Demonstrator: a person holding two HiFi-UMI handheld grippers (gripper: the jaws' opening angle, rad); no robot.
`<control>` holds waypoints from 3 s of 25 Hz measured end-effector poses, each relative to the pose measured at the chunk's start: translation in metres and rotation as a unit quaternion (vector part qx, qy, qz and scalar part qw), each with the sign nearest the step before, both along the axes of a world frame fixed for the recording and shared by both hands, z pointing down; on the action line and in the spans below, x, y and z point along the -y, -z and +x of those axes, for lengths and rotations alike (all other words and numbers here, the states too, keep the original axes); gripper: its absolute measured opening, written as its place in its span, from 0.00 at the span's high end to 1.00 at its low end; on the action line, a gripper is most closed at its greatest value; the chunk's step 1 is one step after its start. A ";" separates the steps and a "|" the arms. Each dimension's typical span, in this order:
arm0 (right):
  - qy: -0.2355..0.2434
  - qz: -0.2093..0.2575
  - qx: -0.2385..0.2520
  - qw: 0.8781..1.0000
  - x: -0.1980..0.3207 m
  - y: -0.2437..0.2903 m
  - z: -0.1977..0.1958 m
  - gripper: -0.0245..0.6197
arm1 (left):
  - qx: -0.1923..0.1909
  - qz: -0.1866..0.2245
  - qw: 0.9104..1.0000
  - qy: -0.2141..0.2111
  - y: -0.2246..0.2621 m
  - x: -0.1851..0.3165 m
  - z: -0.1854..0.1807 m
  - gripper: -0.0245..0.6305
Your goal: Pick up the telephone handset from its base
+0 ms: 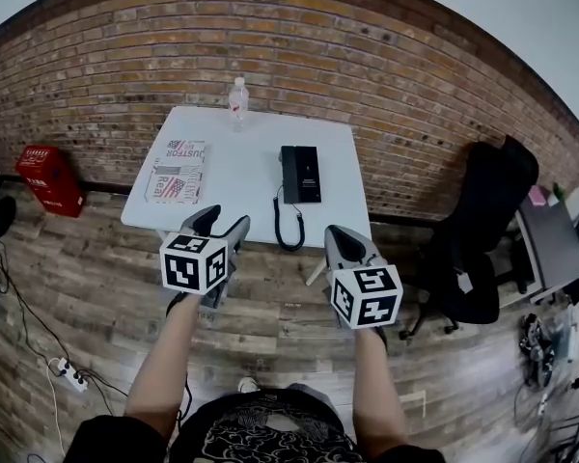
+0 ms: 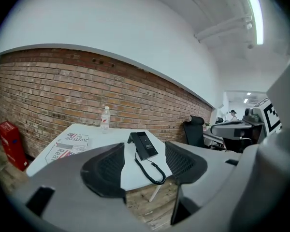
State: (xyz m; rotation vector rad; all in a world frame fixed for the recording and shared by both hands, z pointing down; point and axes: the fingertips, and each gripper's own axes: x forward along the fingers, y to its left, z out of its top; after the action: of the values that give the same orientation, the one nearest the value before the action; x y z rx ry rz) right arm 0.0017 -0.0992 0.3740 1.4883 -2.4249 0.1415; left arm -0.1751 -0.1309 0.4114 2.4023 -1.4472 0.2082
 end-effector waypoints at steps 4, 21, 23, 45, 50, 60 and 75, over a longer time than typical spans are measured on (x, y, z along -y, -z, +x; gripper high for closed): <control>-0.002 0.003 0.003 1.000 0.017 -0.002 0.003 0.96 | 0.001 -0.004 1.000 -0.009 -0.006 0.017 0.007 0.59; 0.023 0.003 0.026 0.999 0.171 -0.014 0.045 0.96 | -0.026 -0.053 0.998 -0.035 -0.043 0.157 0.069 0.59; 0.030 0.003 0.025 0.999 0.190 -0.013 0.047 0.96 | -0.030 -0.062 0.997 -0.033 -0.049 0.176 0.073 0.59; 0.105 -0.035 0.001 0.994 0.324 -0.057 0.053 0.96 | -0.188 -0.242 0.946 -0.106 -0.160 0.283 0.108 0.59; 0.112 -0.044 -0.006 0.993 0.341 -0.068 0.054 0.96 | -0.220 -0.278 0.926 -0.131 -0.179 0.289 0.113 0.59; 0.117 -0.057 -0.011 0.991 0.367 -0.085 0.052 0.96 | -0.278 -0.304 0.892 -0.186 -0.188 0.297 0.124 0.61; 0.121 -0.068 -0.015 0.990 0.384 -0.094 0.049 0.96 | -0.333 -0.300 0.864 -0.228 -0.182 0.298 0.130 0.84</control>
State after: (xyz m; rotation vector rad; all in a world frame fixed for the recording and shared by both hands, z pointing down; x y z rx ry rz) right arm 0.0507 -0.4828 0.4681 1.1205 -2.4941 0.2246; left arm -0.0454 -0.4289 0.5936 1.9413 -0.4037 -0.0651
